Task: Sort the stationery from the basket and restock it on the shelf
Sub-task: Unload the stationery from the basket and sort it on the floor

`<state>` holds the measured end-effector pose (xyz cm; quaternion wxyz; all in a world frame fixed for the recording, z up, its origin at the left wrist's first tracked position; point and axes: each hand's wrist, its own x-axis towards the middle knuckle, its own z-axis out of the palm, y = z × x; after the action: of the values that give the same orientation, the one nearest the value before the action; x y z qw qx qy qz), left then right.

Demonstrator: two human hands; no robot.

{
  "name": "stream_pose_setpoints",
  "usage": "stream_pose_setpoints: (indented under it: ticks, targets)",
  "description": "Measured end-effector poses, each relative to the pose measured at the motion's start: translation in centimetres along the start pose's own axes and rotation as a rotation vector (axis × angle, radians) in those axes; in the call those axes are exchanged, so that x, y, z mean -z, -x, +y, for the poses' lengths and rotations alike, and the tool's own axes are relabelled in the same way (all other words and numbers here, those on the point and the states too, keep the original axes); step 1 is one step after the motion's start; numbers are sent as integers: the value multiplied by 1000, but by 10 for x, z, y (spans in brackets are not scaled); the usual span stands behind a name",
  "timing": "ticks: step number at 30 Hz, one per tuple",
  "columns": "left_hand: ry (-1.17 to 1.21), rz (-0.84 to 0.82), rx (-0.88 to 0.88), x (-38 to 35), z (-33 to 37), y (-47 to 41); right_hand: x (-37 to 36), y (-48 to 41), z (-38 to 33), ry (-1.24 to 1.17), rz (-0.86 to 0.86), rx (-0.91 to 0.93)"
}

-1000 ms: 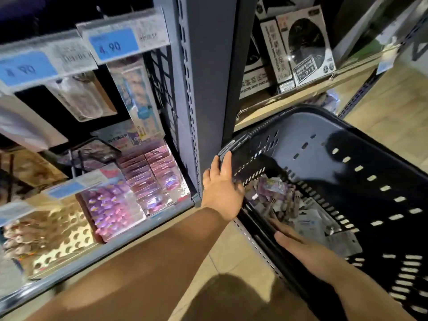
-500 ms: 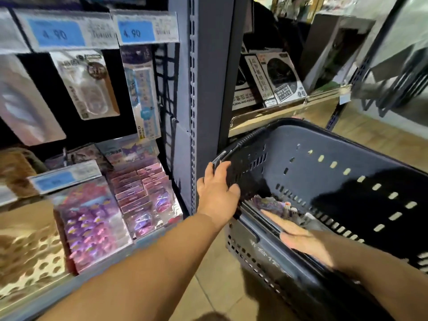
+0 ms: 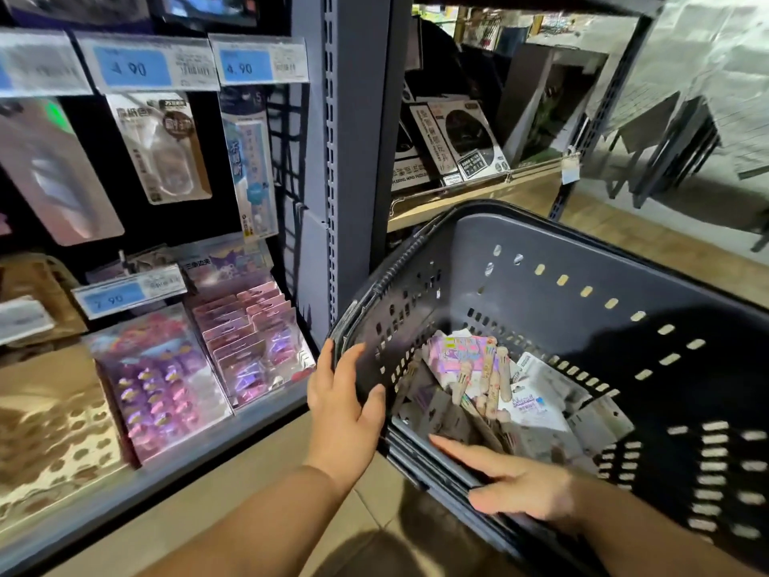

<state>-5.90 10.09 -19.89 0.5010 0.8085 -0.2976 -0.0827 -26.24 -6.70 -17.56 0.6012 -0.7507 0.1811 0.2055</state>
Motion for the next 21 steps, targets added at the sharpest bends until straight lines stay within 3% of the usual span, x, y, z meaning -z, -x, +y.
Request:
stream_pose_setpoints:
  ticks: [13,17,21]
  targets:
    - [-101,-59,140,20,-8,54,-42,-19,-7,409,-80,-132]
    - [-206,-135,140,26,-1,55,-46,-17,-13,264,-76,-185]
    - [-398,-183,4,33,-2,41,-39,-23,-15,305,-89,-217]
